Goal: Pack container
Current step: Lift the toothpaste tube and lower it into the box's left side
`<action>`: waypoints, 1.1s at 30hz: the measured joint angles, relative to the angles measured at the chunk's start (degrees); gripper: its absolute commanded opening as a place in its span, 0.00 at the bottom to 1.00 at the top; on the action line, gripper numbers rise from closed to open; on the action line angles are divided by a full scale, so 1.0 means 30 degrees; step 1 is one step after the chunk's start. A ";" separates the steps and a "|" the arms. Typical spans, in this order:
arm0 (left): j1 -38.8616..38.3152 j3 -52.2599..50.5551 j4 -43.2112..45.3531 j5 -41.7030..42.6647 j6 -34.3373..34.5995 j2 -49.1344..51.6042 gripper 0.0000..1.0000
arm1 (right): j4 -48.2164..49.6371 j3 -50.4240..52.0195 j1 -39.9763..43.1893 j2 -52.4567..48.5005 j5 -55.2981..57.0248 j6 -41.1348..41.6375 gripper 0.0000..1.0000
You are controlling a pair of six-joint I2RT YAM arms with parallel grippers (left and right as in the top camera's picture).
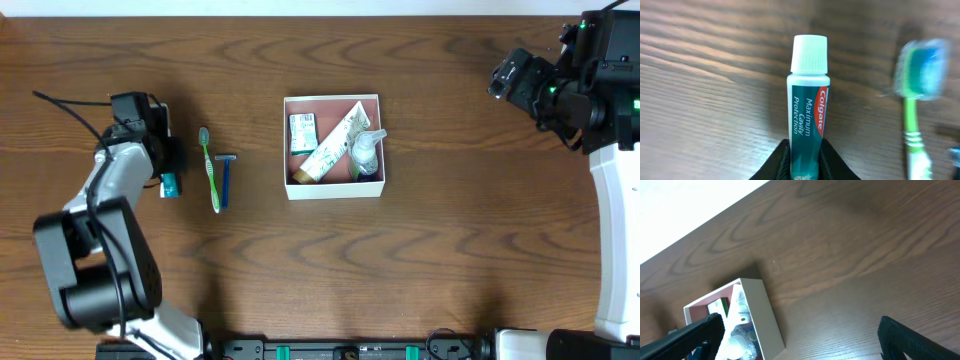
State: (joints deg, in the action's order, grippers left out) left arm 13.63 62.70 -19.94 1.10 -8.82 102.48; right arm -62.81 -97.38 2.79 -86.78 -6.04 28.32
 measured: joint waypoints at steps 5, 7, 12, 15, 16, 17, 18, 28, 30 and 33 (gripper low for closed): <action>-0.0554 0.0000 -0.0255 0.0000 0.0342 -0.1996 0.12 | 0.0000 0.0000 0.0000 0.0000 0.0000 0.0000 0.99; -0.1107 0.0000 -0.0328 0.0000 0.0488 -0.2747 0.13 | 0.0000 -0.0007 -0.0007 0.0000 0.0000 -0.0007 0.99; -0.3410 0.0000 -0.1020 -0.0007 0.0947 -0.4728 0.12 | 0.0000 0.0000 0.0000 0.0000 0.0000 -0.0007 0.99; -0.5238 0.0000 -0.1421 0.0029 0.1421 -0.5734 0.13 | 0.0000 0.0000 -0.0007 0.0000 0.0000 0.0000 0.99; -0.5807 0.0000 -0.1523 0.0022 0.1712 -0.5938 0.12 | 0.0000 0.0000 0.0000 0.0000 0.0000 -0.0007 0.99; -0.6360 0.0000 -0.1632 0.0036 0.2062 -0.6120 0.13 | 0.0007 0.0000 0.0000 0.0000 0.0000 0.0000 0.99; -0.7016 0.0000 -0.1763 0.0051 0.2521 -0.6273 0.13 | 0.0000 0.0000 -0.0007 0.0000 0.0000 -0.0007 0.99; -1.1023 0.0000 -0.0721 0.0073 0.6360 -0.6375 0.13 | 0.0000 0.0000 -0.0007 0.0000 0.0000 0.0000 0.99; -1.1424 0.0000 -0.0189 0.0058 0.7278 -0.6375 0.13 | 0.0000 0.0000 0.0000 0.0000 0.0000 0.0000 0.99; -1.1839 0.0000 0.0444 0.0066 0.8400 -0.6360 0.13 | 0.0000 0.0000 -0.0007 0.0000 0.0000 -0.0007 0.99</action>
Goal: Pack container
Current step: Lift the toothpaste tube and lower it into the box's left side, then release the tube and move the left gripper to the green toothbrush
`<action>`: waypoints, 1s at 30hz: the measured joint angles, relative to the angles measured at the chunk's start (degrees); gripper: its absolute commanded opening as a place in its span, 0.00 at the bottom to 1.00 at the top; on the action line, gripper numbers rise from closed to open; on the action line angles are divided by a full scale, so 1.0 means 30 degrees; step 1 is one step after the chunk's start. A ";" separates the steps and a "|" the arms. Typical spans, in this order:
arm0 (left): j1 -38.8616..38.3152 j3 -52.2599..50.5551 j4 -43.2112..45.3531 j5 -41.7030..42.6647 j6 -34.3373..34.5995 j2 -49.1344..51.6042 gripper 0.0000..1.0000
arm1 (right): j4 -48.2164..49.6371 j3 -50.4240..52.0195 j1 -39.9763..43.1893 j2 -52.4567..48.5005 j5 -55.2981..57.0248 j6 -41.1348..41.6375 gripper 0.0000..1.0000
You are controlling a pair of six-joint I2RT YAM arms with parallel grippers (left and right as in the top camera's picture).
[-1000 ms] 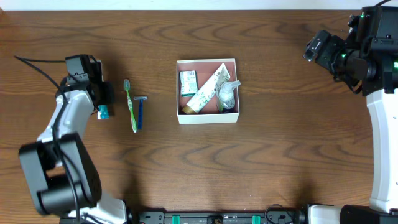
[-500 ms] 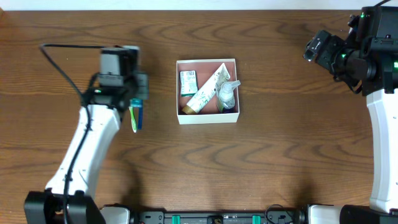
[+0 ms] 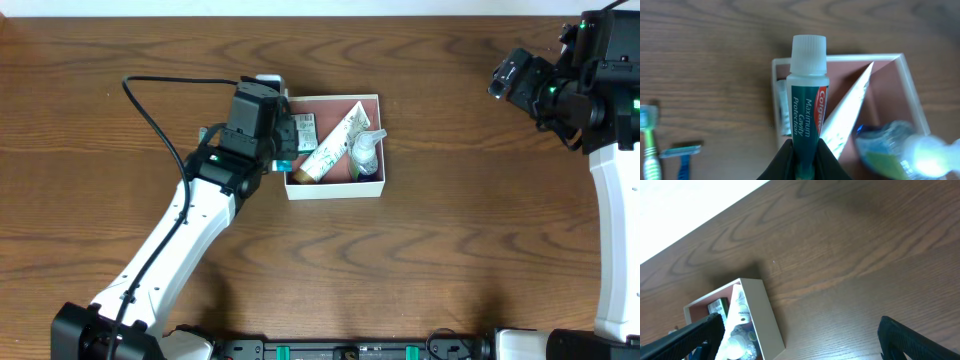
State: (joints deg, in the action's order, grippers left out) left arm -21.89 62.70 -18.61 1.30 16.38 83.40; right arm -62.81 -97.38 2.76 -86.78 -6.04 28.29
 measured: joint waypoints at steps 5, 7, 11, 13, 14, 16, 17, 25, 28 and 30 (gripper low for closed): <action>-0.0503 0.0000 0.1035 0.0000 0.1370 0.0743 0.13 | 0.0000 0.0000 0.0007 0.0000 0.0000 0.0007 0.99; -0.0663 0.0000 0.1173 0.0007 0.1625 0.1450 0.13 | 0.0007 0.0000 0.0007 0.0000 0.0000 0.0007 0.99; -0.0947 0.0000 0.1377 0.0007 0.1923 0.2892 0.26 | 0.0000 0.0000 0.0007 0.0000 0.0000 0.0007 0.99; -0.1035 0.0000 0.1501 0.0029 0.1996 0.3242 0.36 | 0.0007 0.0000 0.0007 0.0000 0.0000 0.0007 0.99; -0.1035 0.0000 0.1588 0.0015 0.2040 0.3257 0.41 | 0.0000 -0.0007 0.0007 0.0000 0.0000 0.0000 0.99; -0.1035 0.0000 0.1880 0.0015 0.2084 0.3147 0.51 | 0.0000 -0.0007 0.0007 0.0000 0.0000 0.0000 0.99; -0.1027 0.0000 0.2004 -0.0007 0.2069 0.3038 0.53 | 0.0007 0.0000 0.0007 0.0000 0.0000 0.0000 0.99; -0.0095 0.0007 0.1071 -0.0160 0.2106 0.0969 0.57 | 0.0007 0.0000 0.0007 0.0000 0.0000 0.0000 0.99; 0.0889 0.0007 -0.0707 -0.1100 0.2069 0.0510 0.63 | 0.0000 -0.0007 0.0007 0.0000 0.0000 0.0000 0.99; 0.1734 0.0000 -0.1843 -0.1880 0.2091 0.0576 0.66 | 0.0000 0.0000 0.0007 0.0000 0.0000 0.0000 0.99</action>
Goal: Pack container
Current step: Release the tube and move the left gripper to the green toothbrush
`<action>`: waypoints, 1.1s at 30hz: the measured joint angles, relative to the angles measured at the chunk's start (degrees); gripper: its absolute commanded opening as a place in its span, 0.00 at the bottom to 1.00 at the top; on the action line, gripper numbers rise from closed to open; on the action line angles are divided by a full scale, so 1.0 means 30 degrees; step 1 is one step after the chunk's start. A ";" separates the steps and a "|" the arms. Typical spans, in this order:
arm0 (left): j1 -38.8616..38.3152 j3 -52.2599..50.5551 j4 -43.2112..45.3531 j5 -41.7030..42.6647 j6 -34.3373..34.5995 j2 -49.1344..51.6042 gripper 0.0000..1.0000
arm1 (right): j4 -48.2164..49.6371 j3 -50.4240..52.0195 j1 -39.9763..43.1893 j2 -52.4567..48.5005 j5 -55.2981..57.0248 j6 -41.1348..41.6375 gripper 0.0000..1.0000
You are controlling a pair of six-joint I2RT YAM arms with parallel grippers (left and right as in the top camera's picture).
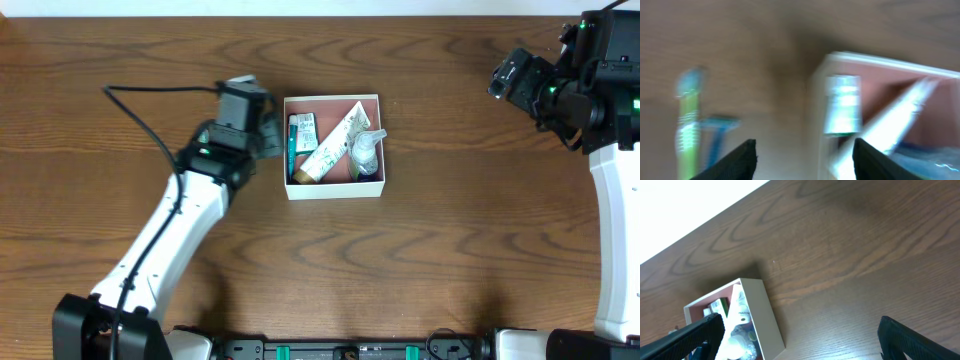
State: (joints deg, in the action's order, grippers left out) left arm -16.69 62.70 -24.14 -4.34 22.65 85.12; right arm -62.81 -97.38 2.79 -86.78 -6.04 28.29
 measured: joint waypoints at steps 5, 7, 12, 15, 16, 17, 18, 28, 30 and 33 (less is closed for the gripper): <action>0.3111 0.0007 -0.1195 -0.1275 -0.0087 0.1486 0.66 | 0.0000 -0.0007 0.0000 0.0000 0.0000 0.0007 0.99; 0.4291 0.0007 -0.1231 -0.1443 -0.0211 0.2550 0.66 | 0.0000 0.0000 0.0000 0.0000 0.0000 0.0000 0.99; 0.6178 0.0007 -0.0954 -0.1392 -0.0721 0.5136 0.66 | 0.0000 0.0000 0.0000 0.0000 0.0000 0.0007 0.99; 0.6696 0.0007 -0.0816 -0.1100 -0.1224 0.6229 0.64 | 0.0000 0.0000 0.0000 0.0000 0.0000 0.0007 0.99; 0.6776 0.0007 -0.0721 -0.0911 -0.1581 0.6492 0.64 | 0.0000 0.0000 0.0000 0.0000 0.0000 0.0000 0.99; 0.6812 0.0007 -0.0590 -0.0627 -0.1989 0.6725 0.64 | 0.0000 0.0000 0.0000 0.0000 0.0000 0.0000 0.99; 0.6812 0.0007 -0.0437 -0.0444 -0.2295 0.6798 0.64 | 0.0000 0.0000 0.0000 0.0000 0.0000 0.0000 0.99; 0.6776 0.0022 -0.0539 0.0459 -0.4153 0.7133 0.56 | 0.0000 0.0000 0.0000 0.0000 0.0000 0.0000 0.99; 0.6776 0.0015 -0.0583 0.0466 -0.4401 0.7133 0.45 | 0.0000 0.0000 0.0000 0.0000 0.0000 0.0007 0.99; 0.6776 -0.0015 -0.0597 0.0503 -0.4692 0.7133 0.32 | 0.0000 -0.0007 0.0000 0.0000 0.0000 0.0000 0.99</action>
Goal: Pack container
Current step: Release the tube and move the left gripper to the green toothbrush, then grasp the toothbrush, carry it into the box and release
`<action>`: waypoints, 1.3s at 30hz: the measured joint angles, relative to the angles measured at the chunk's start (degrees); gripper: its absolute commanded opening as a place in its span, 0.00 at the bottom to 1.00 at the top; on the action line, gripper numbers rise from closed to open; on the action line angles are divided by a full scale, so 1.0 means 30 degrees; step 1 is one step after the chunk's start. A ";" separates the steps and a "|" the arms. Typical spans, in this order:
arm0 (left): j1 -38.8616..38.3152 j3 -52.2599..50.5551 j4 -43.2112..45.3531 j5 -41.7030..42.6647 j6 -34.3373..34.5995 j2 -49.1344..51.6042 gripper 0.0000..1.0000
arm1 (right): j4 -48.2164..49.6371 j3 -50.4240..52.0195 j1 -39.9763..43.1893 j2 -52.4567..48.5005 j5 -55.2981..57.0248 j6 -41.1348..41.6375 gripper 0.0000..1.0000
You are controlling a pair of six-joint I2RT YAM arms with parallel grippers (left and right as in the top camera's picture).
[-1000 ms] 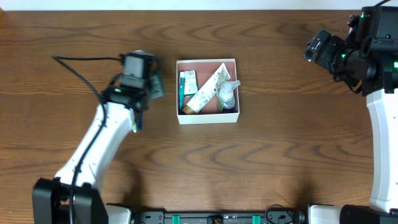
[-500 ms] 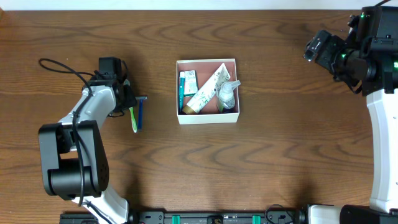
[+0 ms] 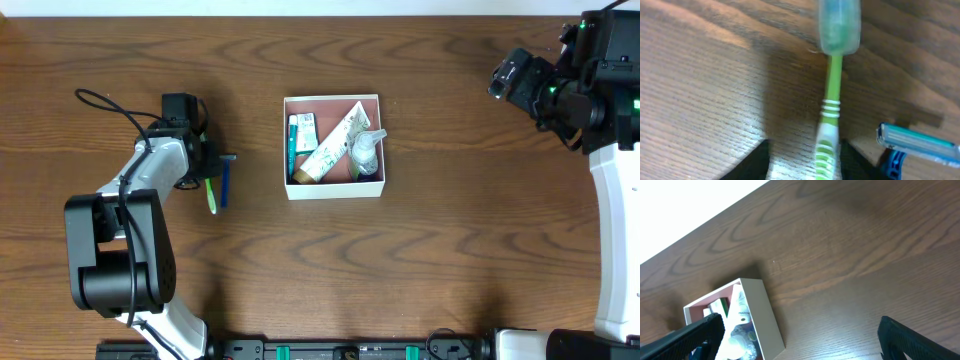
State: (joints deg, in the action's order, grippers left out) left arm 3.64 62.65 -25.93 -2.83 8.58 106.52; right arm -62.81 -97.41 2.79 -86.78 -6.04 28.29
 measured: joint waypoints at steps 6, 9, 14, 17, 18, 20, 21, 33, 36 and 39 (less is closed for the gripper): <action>0.0000 -0.0138 0.0007 0.0036 -0.0321 0.0000 0.31 | 0.0000 0.0007 0.0000 0.0000 0.0000 0.0000 0.99; 0.0000 -0.0277 0.0291 0.0036 -0.0474 0.0000 0.31 | 0.0000 0.0007 0.0000 0.0000 0.0000 0.0007 0.99; 0.0000 -0.0525 0.0590 0.0117 -0.0823 0.0007 0.26 | 0.0000 0.0007 0.0000 0.0000 0.0000 0.0007 0.99; 0.0000 -0.0525 0.0663 0.0233 -0.0933 0.0058 0.13 | 0.0007 0.0000 0.0000 0.0000 0.0000 0.0007 0.99; 0.0000 -0.0525 0.0678 0.0262 -0.0918 0.0073 0.12 | 0.0007 0.0000 0.0000 0.0000 0.0000 0.0000 0.99; 0.0000 -0.0525 0.0678 0.0255 -0.1078 0.0073 0.10 | 0.0000 0.0007 0.0000 0.0000 0.0000 0.0007 0.99; 0.0000 -0.0517 0.0656 0.0262 -0.1144 0.0066 0.10 | 0.0007 0.0007 -0.0007 0.0000 0.0000 0.0007 0.99; -0.0299 0.0481 -0.2353 0.0590 -0.1515 -0.3767 0.06 | 0.0000 0.0007 0.0000 -0.0007 0.0000 0.0007 0.99; -0.1166 0.1035 -0.2324 0.1610 -0.1486 -0.6331 0.06 | 0.0000 0.0007 0.0000 -0.0007 0.0000 0.0000 0.99; -0.2783 0.1333 -0.2288 0.2543 -0.0954 -0.8262 0.06 | 0.0007 0.0007 0.0000 -0.0007 0.0000 0.0007 0.99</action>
State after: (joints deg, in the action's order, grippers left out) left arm -4.71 66.65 -32.80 4.80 5.72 81.73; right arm -62.78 -97.38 2.79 -86.80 -6.04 28.32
